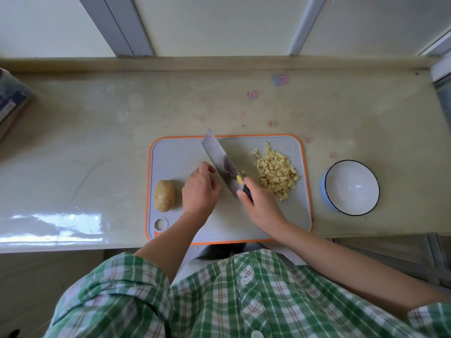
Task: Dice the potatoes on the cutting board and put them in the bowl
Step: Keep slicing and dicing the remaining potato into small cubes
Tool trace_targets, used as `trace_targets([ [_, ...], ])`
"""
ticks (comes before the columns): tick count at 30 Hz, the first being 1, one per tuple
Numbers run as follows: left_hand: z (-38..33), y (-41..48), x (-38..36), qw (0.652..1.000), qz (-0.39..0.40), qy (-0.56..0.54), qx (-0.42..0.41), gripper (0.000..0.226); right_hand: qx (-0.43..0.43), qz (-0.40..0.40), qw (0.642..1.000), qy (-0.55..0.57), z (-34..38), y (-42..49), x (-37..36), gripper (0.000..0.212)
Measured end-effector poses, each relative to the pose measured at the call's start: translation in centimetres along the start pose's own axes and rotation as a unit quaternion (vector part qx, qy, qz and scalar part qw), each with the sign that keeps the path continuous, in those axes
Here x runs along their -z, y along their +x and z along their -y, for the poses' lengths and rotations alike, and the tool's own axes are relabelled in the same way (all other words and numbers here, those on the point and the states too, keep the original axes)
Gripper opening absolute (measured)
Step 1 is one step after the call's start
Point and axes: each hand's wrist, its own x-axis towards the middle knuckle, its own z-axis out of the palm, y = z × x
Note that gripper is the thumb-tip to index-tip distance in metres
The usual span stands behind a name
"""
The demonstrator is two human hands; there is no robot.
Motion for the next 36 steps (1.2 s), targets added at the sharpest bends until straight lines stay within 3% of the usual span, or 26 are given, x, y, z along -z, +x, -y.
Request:
trace_targets([
  [3,-0.1,0.0,0.2,1.000,-0.005,0.001,-0.006,0.019,-0.017,-0.004,1.000,0.003,-0.8,-0.1,-0.2,0.016],
  [9,-0.4,-0.2,-0.1,0.999,0.016,0.033,-0.024,0.012,-0.122,-0.090,0.988,-0.009,-4.4,-0.3,3.5,0.016],
  [15,-0.3,-0.4,0.9,0.998,0.000,0.047,-0.046,0.012,-0.053,-0.036,0.998,0.021,-2.0,-0.9,1.4,0.030],
  [17,0.1,-0.6,1.4,0.997,-0.012,0.050,-0.058,0.011,-0.068,-0.035,0.997,0.015,-2.1,-0.9,1.1,0.037],
  [23,3.0,-0.9,4.0,0.993,-0.081,0.062,-0.056,0.011,-0.129,-0.102,0.986,0.027,-2.8,-0.9,2.5,0.024],
  [26,5.4,-1.0,5.7,0.990,-0.097,0.094,-0.034,0.013,-0.079,-0.072,0.993,0.042,-0.9,-0.3,1.2,0.031],
  [29,6.9,-1.7,6.9,0.994,-0.036,0.102,0.009,0.029,-0.026,-0.002,0.999,0.034,0.4,-0.3,-0.6,0.030],
  [31,7.4,-2.3,7.4,0.996,-0.002,0.092,0.019,0.045,-0.038,-0.002,0.999,0.019,0.2,-0.3,-1.3,0.031],
  [36,8.1,-2.7,7.4,0.982,0.000,0.155,-0.109,0.047,-0.096,-0.060,0.993,0.016,-0.7,0.3,-1.1,0.039],
])
